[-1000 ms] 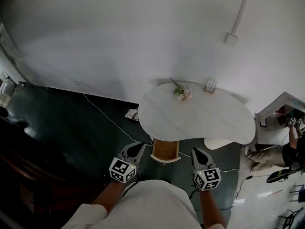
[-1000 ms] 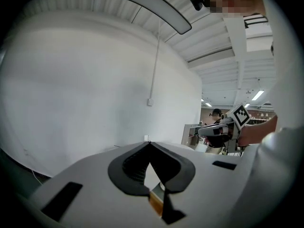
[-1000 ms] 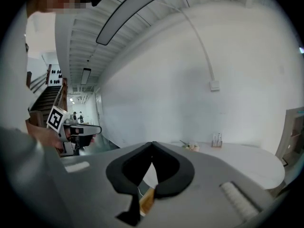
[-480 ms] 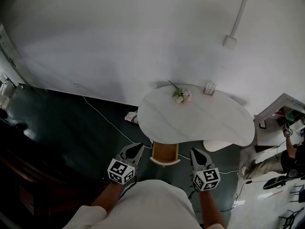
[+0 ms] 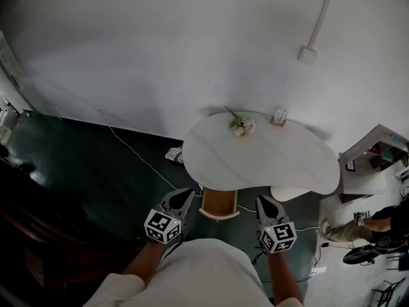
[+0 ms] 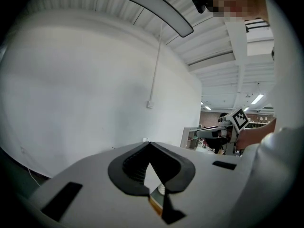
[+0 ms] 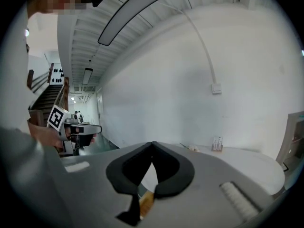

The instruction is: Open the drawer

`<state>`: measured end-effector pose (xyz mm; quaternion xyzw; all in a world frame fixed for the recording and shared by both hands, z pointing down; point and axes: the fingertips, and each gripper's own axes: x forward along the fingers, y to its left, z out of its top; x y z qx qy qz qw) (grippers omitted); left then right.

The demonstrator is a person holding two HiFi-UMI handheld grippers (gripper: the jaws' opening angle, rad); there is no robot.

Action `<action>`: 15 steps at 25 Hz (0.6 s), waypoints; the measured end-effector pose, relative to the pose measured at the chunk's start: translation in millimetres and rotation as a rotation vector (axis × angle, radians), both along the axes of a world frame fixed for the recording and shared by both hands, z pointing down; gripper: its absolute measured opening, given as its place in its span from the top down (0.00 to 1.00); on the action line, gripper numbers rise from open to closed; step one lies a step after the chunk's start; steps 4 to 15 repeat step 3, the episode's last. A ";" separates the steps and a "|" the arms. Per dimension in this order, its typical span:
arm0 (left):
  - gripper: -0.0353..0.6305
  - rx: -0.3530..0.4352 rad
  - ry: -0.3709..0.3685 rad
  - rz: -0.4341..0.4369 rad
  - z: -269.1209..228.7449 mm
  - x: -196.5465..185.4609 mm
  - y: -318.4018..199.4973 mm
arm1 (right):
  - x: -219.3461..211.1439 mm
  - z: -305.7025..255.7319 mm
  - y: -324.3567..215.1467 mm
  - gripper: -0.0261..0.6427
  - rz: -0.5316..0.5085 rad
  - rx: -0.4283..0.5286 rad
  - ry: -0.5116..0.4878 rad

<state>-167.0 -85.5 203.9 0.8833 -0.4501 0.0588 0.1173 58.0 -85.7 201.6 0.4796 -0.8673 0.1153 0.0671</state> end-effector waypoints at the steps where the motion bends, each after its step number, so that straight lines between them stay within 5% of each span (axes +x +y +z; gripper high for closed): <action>1: 0.94 0.000 0.002 0.000 0.4 1.3 -0.5 | 0.3 -0.1 -0.5 0.94 -0.002 0.002 0.001; 15: 0.94 -0.002 0.004 0.000 1.8 3.5 -1.3 | 0.9 0.0 -1.5 0.95 -0.005 0.005 0.002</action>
